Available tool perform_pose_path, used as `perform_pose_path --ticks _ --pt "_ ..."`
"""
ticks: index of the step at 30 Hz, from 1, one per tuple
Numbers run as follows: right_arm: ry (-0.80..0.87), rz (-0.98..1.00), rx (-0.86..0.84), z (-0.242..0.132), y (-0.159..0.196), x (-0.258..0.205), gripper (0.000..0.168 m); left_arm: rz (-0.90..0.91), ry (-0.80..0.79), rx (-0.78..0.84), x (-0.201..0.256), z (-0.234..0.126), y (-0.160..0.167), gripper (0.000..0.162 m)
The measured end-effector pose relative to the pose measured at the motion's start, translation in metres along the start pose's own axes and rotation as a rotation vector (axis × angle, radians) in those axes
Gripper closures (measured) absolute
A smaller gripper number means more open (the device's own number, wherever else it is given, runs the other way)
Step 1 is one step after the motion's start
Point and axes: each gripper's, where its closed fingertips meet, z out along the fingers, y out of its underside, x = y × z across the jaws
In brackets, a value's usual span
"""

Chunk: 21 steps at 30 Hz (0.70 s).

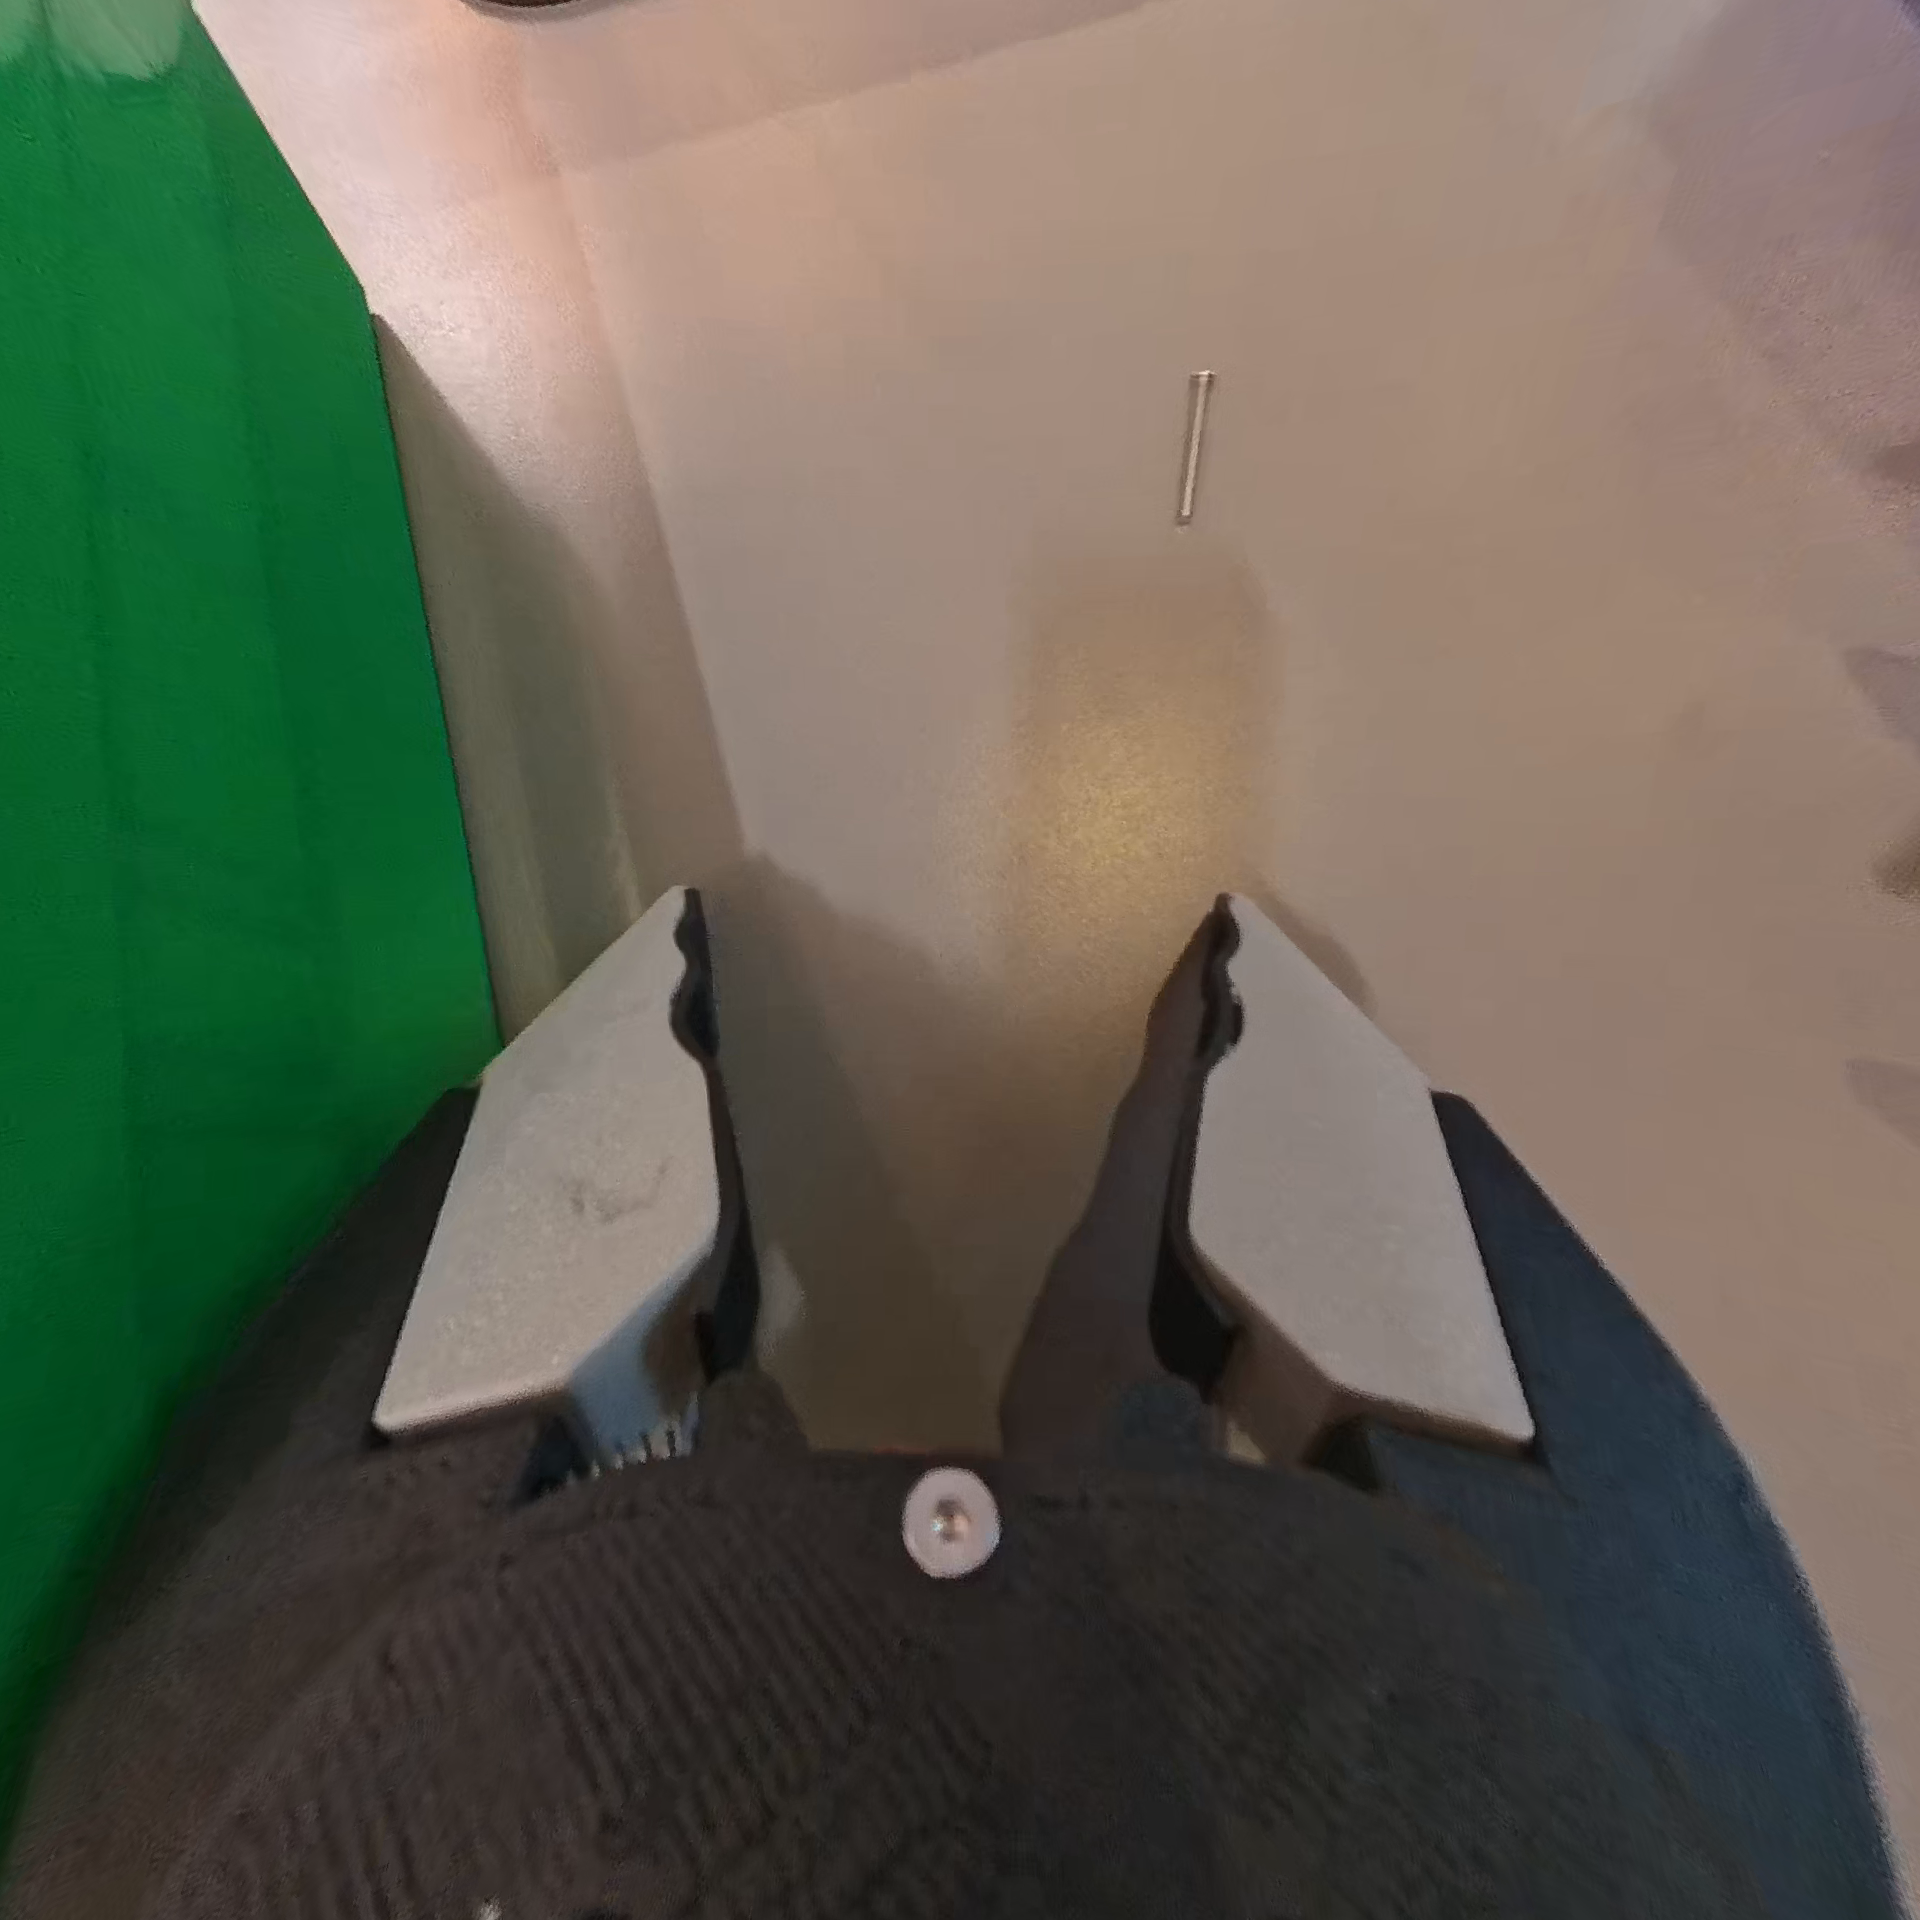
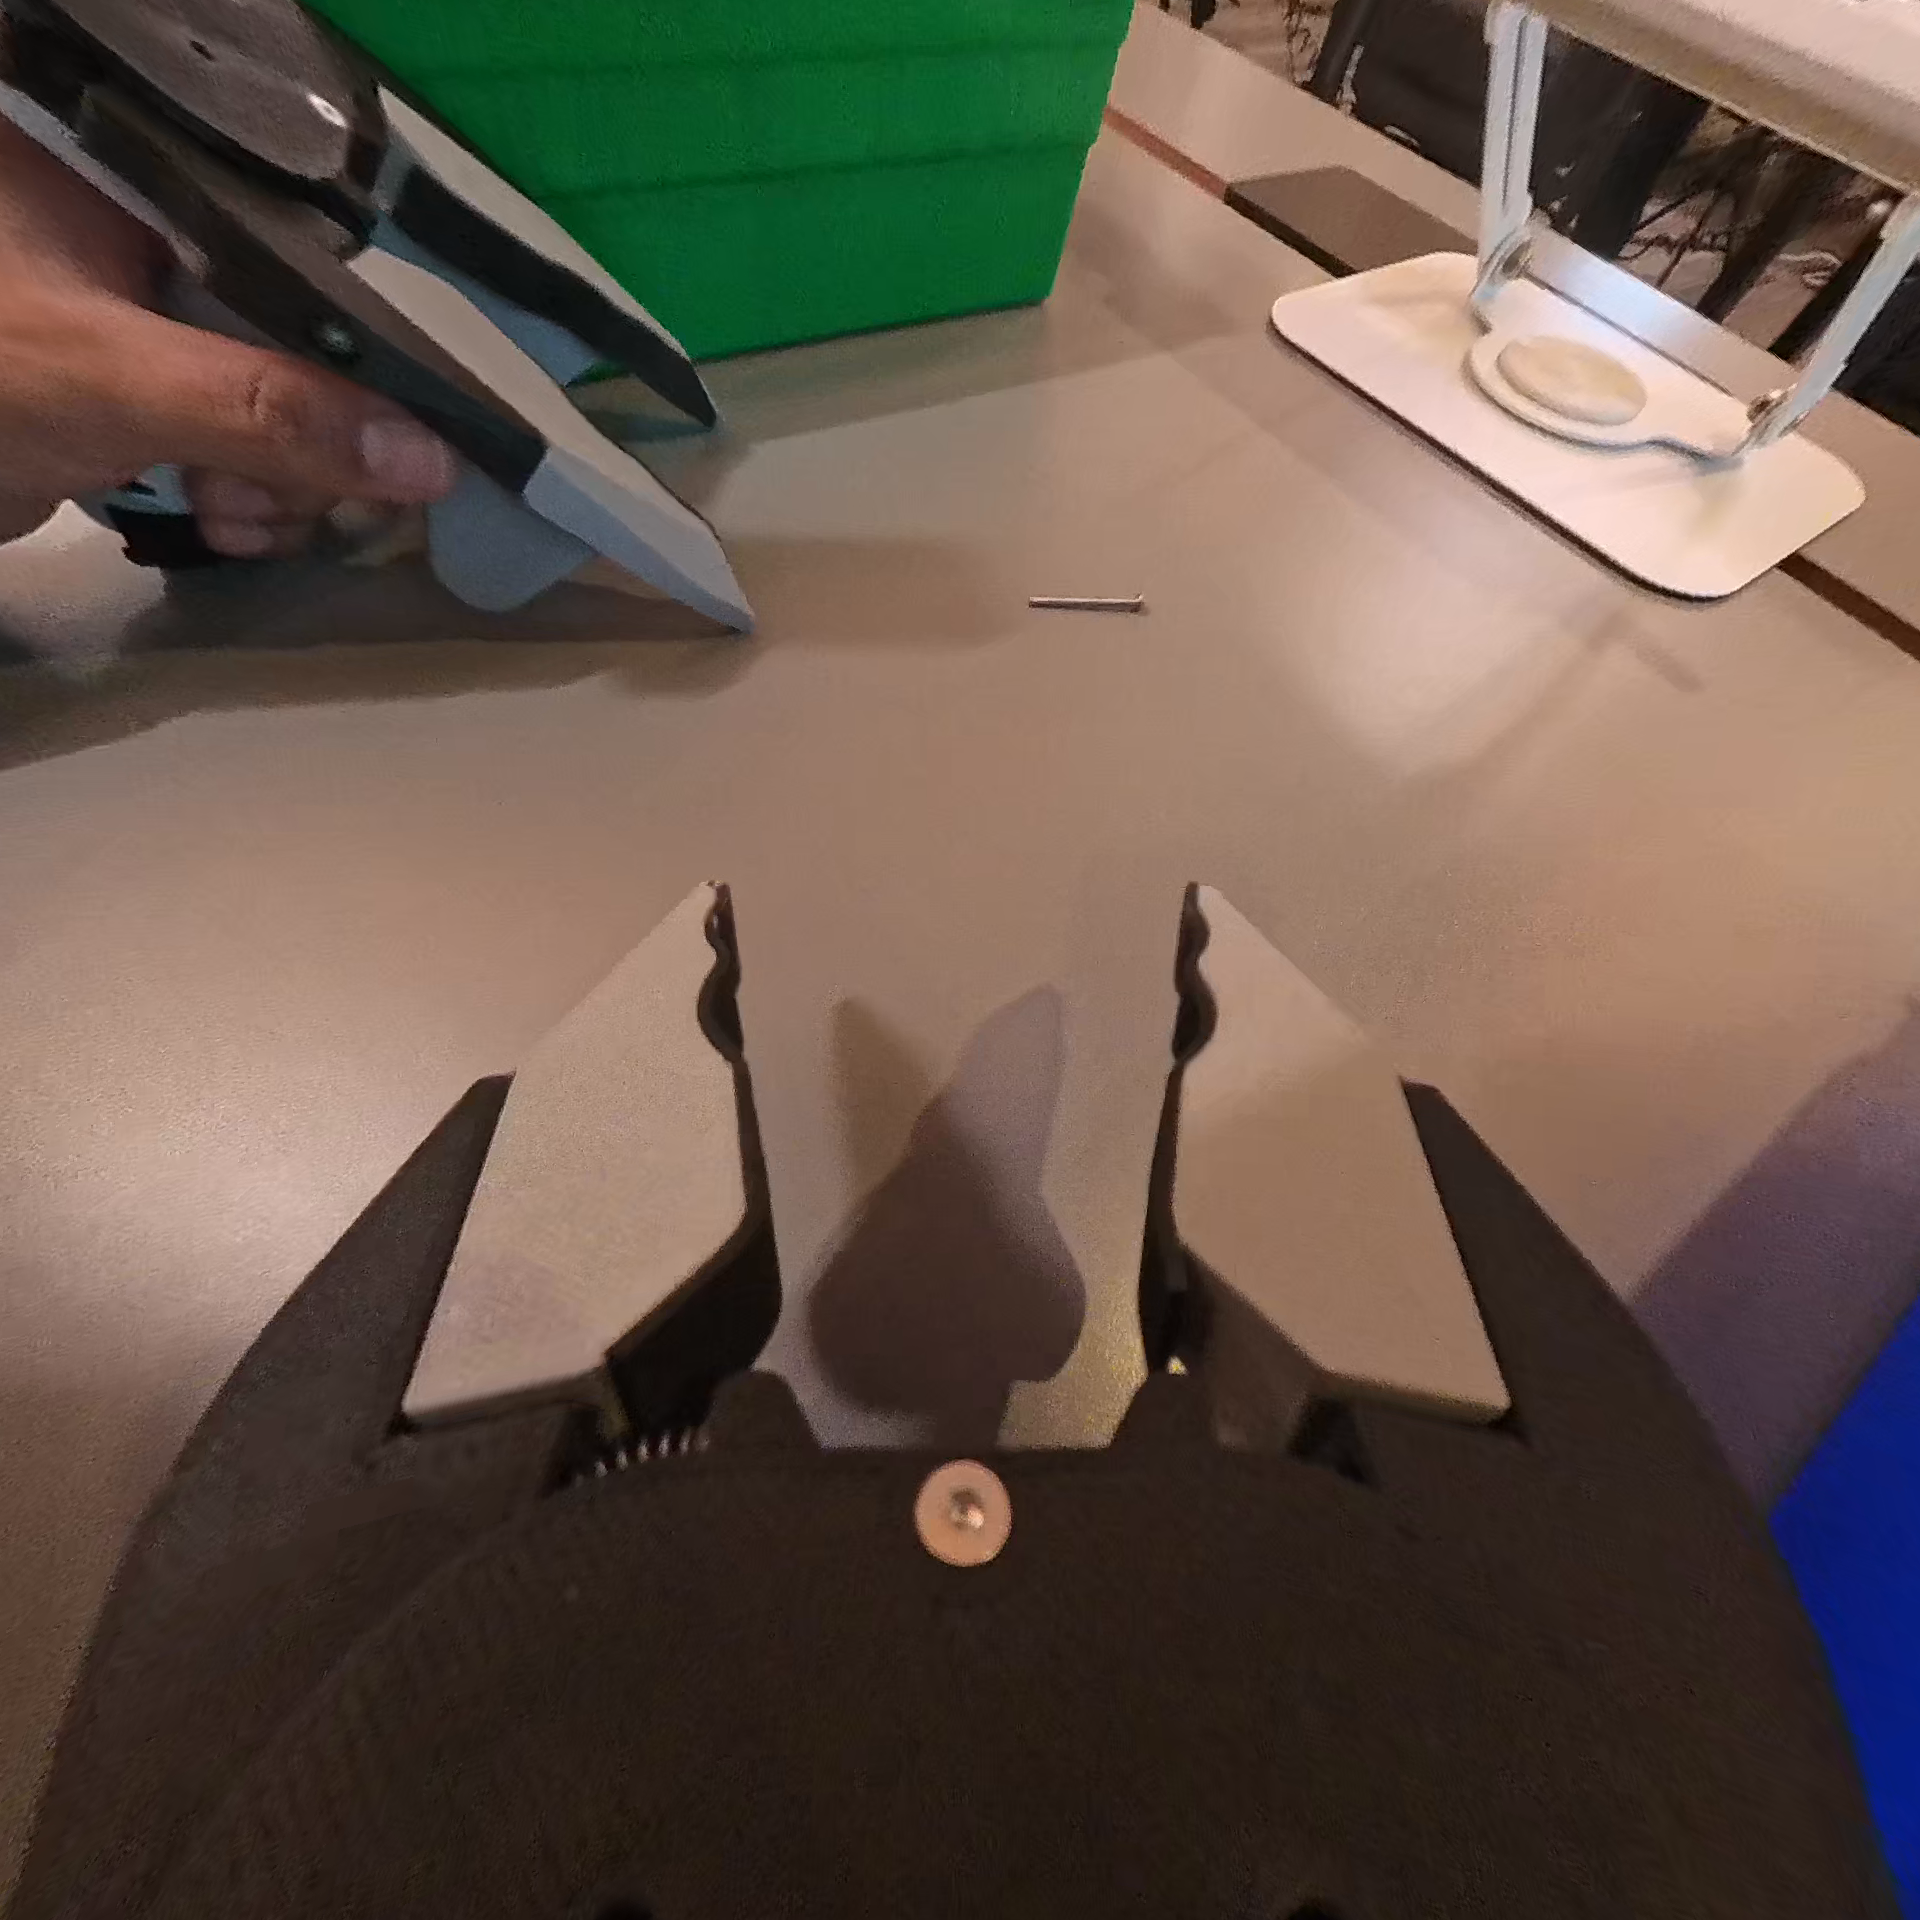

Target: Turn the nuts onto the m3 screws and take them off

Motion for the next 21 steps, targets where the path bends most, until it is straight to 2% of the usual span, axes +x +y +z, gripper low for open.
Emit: perform_pose_path --ticks 3,7,9,12,14,16,18,21 --pt "-0.003 -0.027 0.01 -0.002 -0.001 -0.003 0.081 -0.007 0.005 0.033 0.003 -0.004 -0.004 0.071" --pt "0.14 -0.146 0.047 -0.008 -0.008 0.003 0.088 0.07 0.035 0.242 0.012 -0.035 -0.021 0.084" --pt "0.204 -0.198 0.067 -0.01 -0.013 0.003 0.092 0.121 0.088 0.275 0.019 -0.052 -0.013 0.083" --pt "0.232 -0.29 0.056 -0.005 -0.014 -0.002 0.092 0.134 0.259 0.304 0.039 -0.09 0.011 0.082" --pt "0.222 -0.326 0.052 0.001 -0.015 -0.006 0.089 0.078 0.281 0.358 0.035 -0.115 0.029 0.087" --pt "0.216 -0.345 0.08 0.004 -0.022 -0.008 0.088 0.013 0.35 0.461 0.034 -0.143 0.033 0.093" --pt "0.191 -0.327 0.106 0.005 -0.027 -0.01 0.083 -0.01 0.343 0.587 0.027 -0.162 0.028 0.104" --pt "0.155 -0.278 0.146 0.0 -0.031 -0.011 0.08 0.035 0.296 0.589 0.022 -0.161 0.027 0.098"
